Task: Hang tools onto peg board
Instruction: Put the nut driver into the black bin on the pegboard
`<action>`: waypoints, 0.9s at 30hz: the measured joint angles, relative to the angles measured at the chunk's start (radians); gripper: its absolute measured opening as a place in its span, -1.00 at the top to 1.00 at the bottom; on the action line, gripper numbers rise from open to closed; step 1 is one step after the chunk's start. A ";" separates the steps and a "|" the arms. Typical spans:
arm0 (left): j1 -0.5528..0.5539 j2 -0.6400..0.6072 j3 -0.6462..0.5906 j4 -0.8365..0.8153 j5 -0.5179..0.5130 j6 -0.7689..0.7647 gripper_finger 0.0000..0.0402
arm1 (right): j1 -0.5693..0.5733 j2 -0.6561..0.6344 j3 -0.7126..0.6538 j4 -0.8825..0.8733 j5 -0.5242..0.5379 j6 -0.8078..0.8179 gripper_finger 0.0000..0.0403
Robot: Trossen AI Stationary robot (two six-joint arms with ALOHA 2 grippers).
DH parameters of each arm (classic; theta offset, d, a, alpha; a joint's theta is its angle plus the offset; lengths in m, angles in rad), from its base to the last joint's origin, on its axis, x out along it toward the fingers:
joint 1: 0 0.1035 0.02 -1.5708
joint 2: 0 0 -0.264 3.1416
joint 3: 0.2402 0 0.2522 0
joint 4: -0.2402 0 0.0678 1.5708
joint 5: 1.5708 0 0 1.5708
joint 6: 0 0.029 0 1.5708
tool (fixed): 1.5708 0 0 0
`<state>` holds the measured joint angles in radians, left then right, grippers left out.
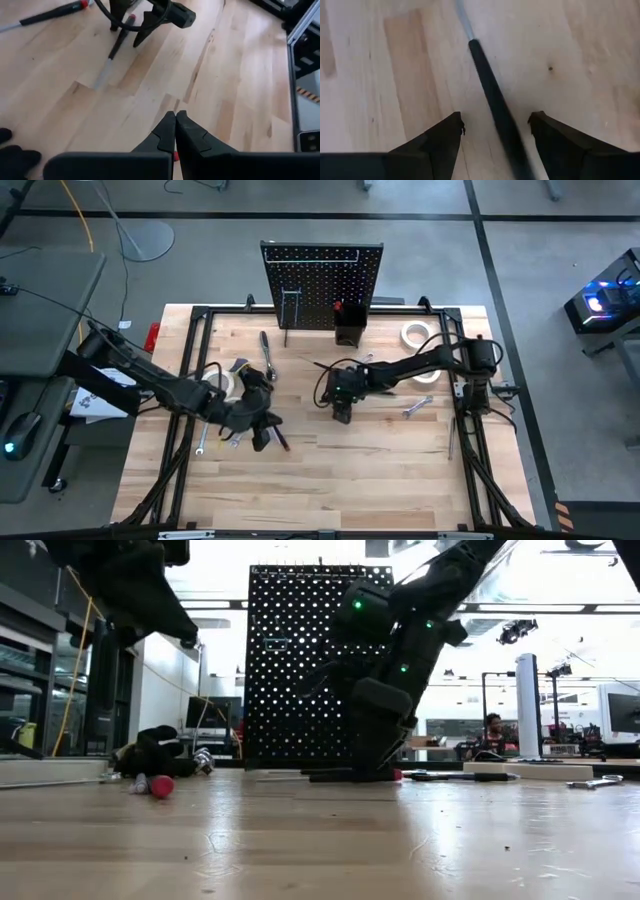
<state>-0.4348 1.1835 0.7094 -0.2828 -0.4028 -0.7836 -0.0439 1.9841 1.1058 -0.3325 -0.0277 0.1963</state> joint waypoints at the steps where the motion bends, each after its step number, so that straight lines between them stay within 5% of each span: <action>1: -0.010 0.000 0.000 0.002 -0.001 -0.021 1.00 | 0.005 0.007 0.003 -0.016 0.006 -0.023 -0.16; 6: -0.066 0.000 0.000 0.078 -0.025 -0.096 1.00 | 0.039 0.021 0.002 -0.026 0.086 -0.095 -0.02; 13: -0.139 -0.021 0.000 0.193 -0.132 -0.158 1.00 | 0.113 0.022 0.001 -0.065 0.203 -0.042 0.87; 20: -0.146 -0.152 0.001 0.201 -0.290 -0.042 1.00 | 0.185 -0.056 -0.011 -0.235 0.170 0.149 0.87; 27: -0.085 -0.243 0.001 0.201 -0.316 0.228 1.00 | 0.195 -0.252 0.020 -0.332 0.084 0.266 0.87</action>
<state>-0.5197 0.9405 0.7105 -0.0820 -0.7187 -0.5554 0.1514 1.7325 1.1258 -0.6648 0.0564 0.4627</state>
